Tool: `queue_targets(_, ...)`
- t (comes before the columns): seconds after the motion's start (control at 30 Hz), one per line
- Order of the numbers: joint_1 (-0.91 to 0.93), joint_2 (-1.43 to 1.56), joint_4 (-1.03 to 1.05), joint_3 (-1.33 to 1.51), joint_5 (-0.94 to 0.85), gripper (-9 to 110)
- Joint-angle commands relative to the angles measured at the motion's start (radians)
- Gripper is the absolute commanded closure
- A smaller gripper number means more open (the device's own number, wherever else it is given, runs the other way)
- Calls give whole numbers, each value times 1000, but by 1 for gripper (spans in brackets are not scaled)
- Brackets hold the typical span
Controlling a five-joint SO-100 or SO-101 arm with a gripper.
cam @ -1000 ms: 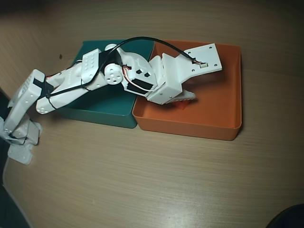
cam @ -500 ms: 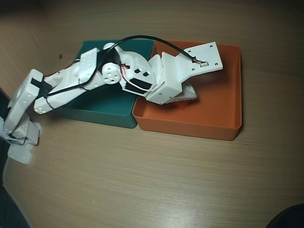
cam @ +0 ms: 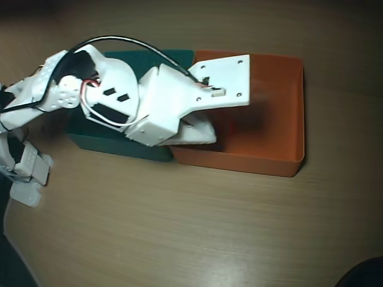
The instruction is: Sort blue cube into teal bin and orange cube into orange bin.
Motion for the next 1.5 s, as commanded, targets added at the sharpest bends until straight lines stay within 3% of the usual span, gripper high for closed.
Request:
queue_targets(0.0, 34, 239, 0, 143, -5, 107)
queue_targets(0.4, 170, 747, -14, 778, -12, 107)
queue_targets(0.83, 261, 1361, -14, 1528, -264, 107)
queue_targets(1.13, 273, 1870, 2, 1977, -272, 107)
queue_targets(1.27, 273, 2026, 3, 2121, -272, 107)
queue_targets(1.47, 273, 2056, 49, 2105, -272, 107)
